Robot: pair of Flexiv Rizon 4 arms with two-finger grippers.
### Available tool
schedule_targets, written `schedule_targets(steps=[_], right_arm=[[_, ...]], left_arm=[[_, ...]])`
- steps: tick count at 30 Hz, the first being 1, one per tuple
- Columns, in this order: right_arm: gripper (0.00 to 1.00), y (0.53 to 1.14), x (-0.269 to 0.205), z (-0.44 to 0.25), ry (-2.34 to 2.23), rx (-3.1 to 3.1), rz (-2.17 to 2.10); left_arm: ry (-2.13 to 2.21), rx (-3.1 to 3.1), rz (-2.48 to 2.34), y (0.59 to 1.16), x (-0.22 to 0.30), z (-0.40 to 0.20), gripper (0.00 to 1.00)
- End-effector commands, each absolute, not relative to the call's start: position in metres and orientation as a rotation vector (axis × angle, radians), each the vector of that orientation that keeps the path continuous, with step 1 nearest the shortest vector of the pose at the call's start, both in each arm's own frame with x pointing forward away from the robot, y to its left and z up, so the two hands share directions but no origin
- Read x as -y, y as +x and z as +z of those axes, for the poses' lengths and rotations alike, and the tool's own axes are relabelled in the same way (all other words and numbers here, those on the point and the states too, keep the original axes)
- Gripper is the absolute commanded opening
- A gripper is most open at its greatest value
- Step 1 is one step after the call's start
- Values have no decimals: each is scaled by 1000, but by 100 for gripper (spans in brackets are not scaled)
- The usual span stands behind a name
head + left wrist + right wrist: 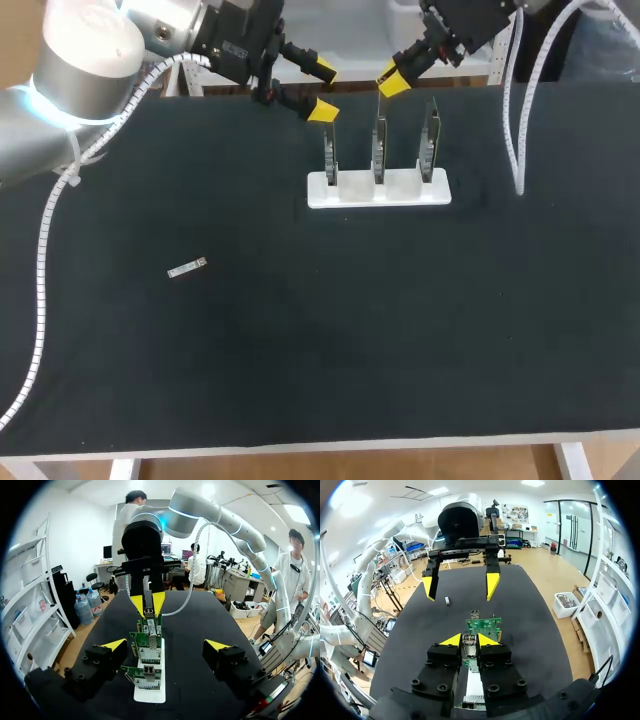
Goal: Pick up the optical module with the left hand, and insert it into the network port with the right hand.
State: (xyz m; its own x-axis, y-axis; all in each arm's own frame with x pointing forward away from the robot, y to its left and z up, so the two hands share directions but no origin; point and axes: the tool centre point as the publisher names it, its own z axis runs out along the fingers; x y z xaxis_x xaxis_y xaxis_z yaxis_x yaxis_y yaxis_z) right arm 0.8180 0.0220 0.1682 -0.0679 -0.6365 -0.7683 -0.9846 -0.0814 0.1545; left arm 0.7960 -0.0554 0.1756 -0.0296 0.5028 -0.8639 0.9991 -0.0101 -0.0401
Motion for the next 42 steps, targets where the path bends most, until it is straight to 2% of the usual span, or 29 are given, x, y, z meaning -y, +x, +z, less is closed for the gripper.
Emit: schedule_targets(steps=[1,42], right_arm=[[0,827,-22,168,-1825,-1712,1104],[0,824,-23,165,-1824,-1710,1090]], left_arm=[[1589,-1606,-956,797,55,175,100],[1589,-1606,-956,797,55,175,100]])
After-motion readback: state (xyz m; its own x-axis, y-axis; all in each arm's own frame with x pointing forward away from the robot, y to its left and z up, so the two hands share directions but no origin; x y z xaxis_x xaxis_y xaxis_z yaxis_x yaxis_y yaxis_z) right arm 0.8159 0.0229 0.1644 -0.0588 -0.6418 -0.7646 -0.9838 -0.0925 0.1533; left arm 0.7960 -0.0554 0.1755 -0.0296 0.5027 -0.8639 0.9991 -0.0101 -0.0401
